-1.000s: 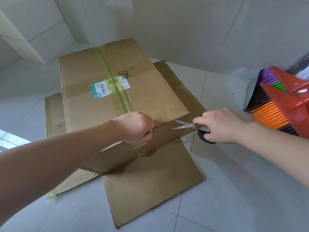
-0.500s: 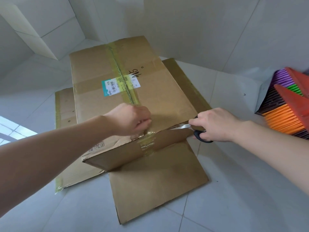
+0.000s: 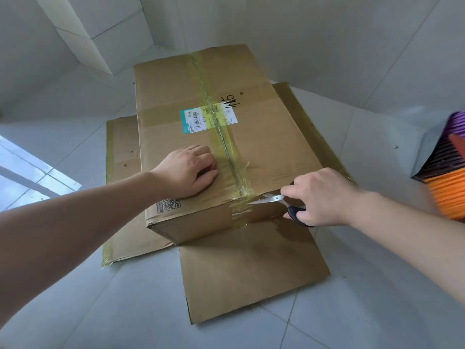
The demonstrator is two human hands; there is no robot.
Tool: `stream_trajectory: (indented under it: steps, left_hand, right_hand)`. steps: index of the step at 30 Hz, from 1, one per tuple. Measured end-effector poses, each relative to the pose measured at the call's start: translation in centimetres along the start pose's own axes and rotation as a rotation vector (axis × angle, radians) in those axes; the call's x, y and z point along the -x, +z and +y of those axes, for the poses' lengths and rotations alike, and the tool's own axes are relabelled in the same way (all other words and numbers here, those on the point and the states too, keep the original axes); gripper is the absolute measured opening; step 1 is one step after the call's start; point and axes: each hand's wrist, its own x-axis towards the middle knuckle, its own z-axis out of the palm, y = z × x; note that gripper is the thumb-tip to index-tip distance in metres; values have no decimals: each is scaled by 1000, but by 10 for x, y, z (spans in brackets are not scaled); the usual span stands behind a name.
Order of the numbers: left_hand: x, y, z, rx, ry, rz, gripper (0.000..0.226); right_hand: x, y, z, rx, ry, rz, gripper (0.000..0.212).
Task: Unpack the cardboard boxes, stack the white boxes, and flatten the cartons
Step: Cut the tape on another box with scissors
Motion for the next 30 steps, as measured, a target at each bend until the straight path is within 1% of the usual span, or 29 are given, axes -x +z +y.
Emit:
stream_trajectory:
  steps: [3,7,10,12,15,17,19,22,26,30]
  left_hand:
    - [16,0,-3,-7,42,-16,39]
    - [22,-1,-2,42,-4,-31,47]
    - [19,-1,-1,63,-22,-47,49]
    - [18,-2,-1,73,-13,-46,50]
    - [18,-7,1,68,79,-51,51]
    - [19,-10,10,44,183,-68,47]
    - [21,-9,21,40,241,-96,38]
    - [20,-8,32,42,255,-86,36]
    - [11,-11,32,85,283,-105,33]
    - [9,-11,32,113,391,-104,29]
  right_hand:
    - [2,2,1,0,-26,26,31]
    - [-1,2,1,39,-36,-33,34]
    - [-2,2,2,48,-51,-82,28]
    - [-2,2,3,29,-60,-77,24]
    - [-3,-1,4,26,-113,67,16]
    - [-2,-3,4,16,-126,114,20]
    - [-1,-2,4,-4,-127,133,26]
    - [1,1,3,-43,-115,150,32]
    - [-3,-3,6,-21,-162,163,30]
    - [-6,-7,7,22,-182,148,31]
